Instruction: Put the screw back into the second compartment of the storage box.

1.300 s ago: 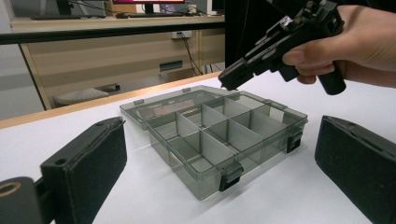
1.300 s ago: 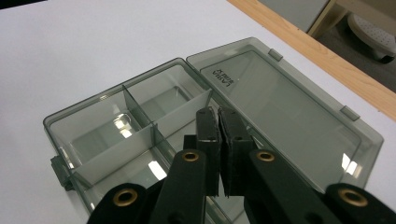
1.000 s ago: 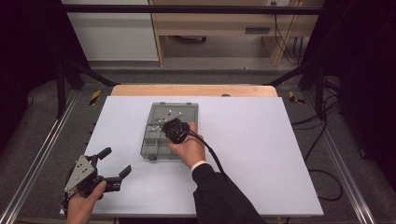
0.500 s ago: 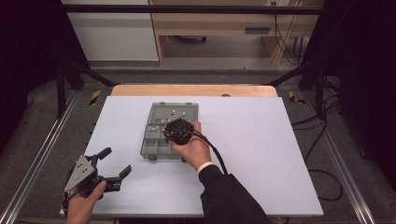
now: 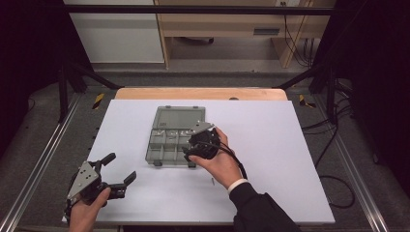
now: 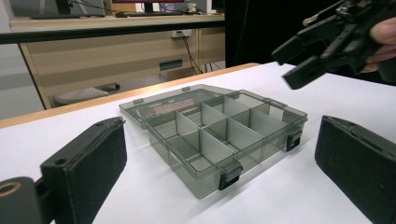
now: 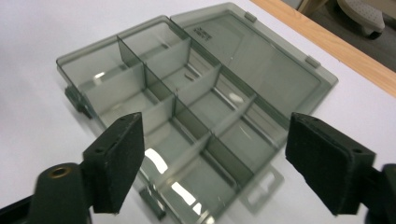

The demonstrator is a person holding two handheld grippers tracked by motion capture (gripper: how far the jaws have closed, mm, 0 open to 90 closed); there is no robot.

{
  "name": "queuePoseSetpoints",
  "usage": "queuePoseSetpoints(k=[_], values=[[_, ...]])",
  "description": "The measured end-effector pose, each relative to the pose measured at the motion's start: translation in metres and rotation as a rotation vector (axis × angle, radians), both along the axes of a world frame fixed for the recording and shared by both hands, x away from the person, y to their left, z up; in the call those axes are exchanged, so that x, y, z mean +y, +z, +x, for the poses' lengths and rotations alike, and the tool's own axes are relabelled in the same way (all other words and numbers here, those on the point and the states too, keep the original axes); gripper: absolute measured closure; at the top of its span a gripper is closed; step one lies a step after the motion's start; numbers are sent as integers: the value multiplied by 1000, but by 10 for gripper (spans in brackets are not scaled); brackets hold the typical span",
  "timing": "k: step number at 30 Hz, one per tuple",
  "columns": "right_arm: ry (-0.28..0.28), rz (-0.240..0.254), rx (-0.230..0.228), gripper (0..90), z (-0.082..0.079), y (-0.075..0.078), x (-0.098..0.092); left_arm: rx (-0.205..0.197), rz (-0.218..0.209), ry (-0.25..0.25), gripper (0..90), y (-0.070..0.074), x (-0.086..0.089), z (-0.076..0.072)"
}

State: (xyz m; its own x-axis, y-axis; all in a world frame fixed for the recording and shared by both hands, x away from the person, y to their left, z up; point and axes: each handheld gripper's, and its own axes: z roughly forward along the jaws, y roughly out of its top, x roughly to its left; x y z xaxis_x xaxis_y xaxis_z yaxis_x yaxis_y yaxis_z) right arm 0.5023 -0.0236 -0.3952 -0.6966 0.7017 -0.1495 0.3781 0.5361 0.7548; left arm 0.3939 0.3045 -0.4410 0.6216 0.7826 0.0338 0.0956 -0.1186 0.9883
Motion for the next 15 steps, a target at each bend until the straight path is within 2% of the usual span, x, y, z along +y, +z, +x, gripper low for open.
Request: queuePoseSetpoints(k=[7,15], values=[[-10,-4,34,147,-17,-2,-29,0,2,1,21,0,0,0],[-52,-40,90,158,-37,-15,-54,1,5,0,21,0,-1,0]])
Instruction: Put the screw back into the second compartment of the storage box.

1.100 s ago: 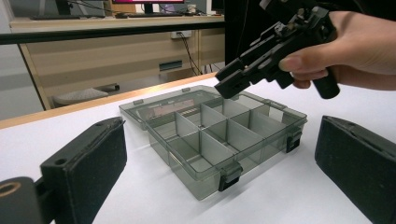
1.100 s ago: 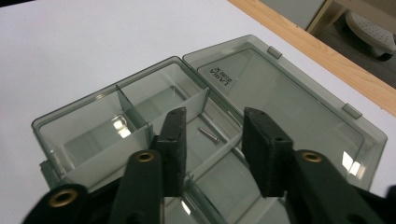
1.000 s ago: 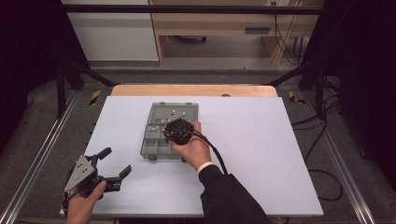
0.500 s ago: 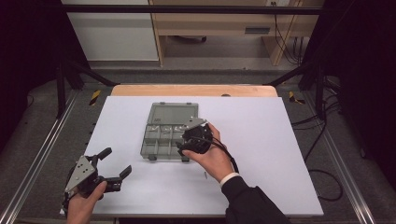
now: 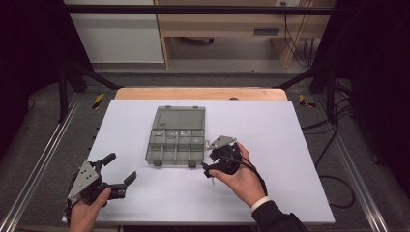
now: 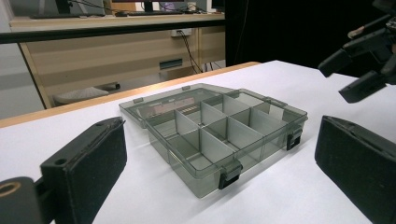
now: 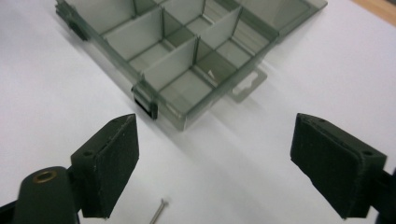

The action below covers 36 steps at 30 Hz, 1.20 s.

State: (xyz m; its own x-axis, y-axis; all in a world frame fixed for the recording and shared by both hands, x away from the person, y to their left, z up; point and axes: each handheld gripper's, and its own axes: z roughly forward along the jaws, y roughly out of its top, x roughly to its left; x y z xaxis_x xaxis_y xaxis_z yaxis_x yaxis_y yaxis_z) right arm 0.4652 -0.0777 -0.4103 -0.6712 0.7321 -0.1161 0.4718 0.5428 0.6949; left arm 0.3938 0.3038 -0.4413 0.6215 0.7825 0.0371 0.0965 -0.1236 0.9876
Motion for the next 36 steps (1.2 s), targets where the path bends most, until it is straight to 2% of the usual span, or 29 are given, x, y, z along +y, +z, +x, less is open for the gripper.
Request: queuePoseSetpoints(k=[6,15,18,20,23,25,30,32,36], values=[[0,-24,36,236,-9,-11,-8,0,0,1,21,0,0,0],[-21,-12,65,304,-17,-27,-11,-1,1,2,21,0,0,0],[-27,-9,72,375,-17,-33,-12,-7,-6,7,21,1,2,0],[-33,-6,74,455,-18,-36,-13,-7,-6,9,21,1,2,0],[-20,8,86,544,-18,-41,-14,-4,-1,7,21,0,1,0],[-15,15,106,562,-19,-44,-13,-5,0,5,21,0,1,0],[-4,9,123,631,-24,-51,-12,-4,-2,6,21,0,1,0],[-3,30,150,685,-25,-53,-12,-5,-1,5,21,0,1,0],[-10,54,182,697,-25,-59,-12,-4,0,5,21,0,1,0]])
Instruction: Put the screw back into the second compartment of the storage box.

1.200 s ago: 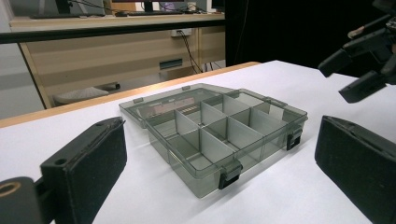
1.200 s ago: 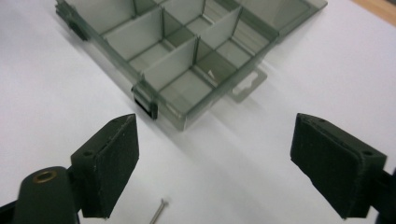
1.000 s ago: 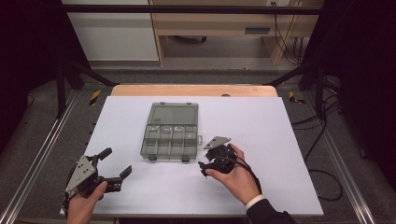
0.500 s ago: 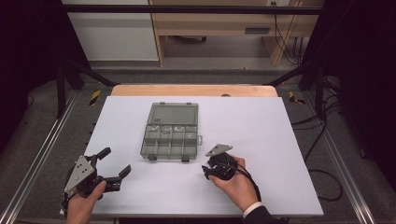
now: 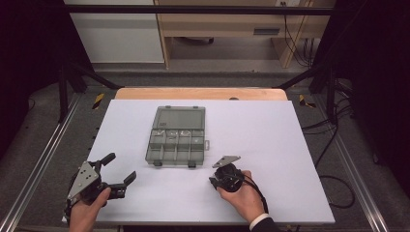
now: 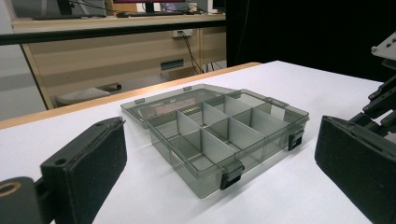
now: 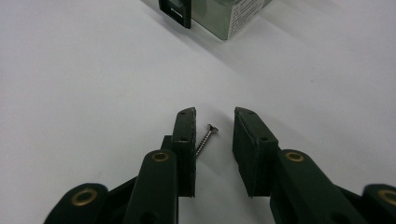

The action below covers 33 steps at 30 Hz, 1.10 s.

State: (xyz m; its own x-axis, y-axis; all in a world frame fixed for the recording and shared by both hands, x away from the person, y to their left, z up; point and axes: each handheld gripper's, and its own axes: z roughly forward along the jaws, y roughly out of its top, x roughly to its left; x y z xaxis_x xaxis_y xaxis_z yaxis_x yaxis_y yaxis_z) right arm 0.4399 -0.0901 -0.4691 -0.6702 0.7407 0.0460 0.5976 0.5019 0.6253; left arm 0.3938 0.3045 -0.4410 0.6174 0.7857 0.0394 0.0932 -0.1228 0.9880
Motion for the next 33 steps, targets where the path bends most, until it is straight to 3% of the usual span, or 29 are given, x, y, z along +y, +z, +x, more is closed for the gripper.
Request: queuePoseSetpoints(k=[3,7,13,18,24,33], values=[[3,4,-11,743,0,-1,-1,0,0,1,21,0,0,0],[7,4,-6,872,0,-1,-3,0,0,-1,21,0,0,0],[18,13,-33,877,1,1,-6,0,0,0,21,0,0,0],[38,43,-85,877,4,19,-2,0,2,-1,22,0,0,0],[61,81,-156,877,18,49,20,0,1,-1,21,0,0,0],[80,98,-204,877,55,70,59,-1,1,-6,22,0,-1,0]])
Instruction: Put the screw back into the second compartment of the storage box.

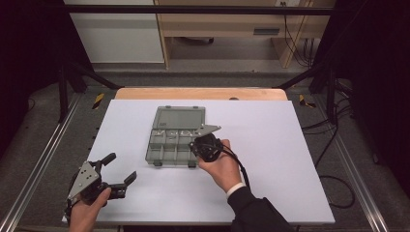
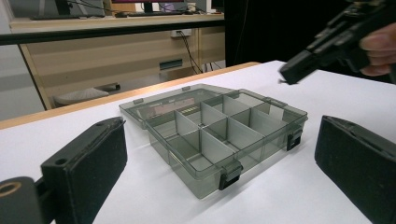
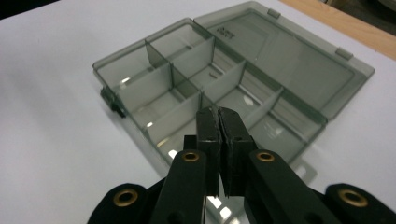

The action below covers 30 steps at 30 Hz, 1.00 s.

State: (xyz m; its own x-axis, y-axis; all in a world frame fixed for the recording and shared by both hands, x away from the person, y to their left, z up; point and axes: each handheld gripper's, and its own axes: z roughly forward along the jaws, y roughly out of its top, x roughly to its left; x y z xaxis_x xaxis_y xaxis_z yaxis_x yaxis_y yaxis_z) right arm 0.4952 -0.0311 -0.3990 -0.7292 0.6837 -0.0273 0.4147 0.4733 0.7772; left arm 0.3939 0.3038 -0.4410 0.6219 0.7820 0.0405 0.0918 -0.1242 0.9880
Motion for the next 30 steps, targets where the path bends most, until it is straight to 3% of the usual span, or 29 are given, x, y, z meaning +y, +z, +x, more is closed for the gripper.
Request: queuePoseSetpoints(k=[7,17,30], values=[[17,-15,-46,877,19,2,28,1,-6,1,22,0,1,0],[2,-4,-56,877,39,-5,48,1,-8,0,23,0,1,0],[0,-22,-85,877,45,-10,55,0,-8,0,23,0,1,0]])
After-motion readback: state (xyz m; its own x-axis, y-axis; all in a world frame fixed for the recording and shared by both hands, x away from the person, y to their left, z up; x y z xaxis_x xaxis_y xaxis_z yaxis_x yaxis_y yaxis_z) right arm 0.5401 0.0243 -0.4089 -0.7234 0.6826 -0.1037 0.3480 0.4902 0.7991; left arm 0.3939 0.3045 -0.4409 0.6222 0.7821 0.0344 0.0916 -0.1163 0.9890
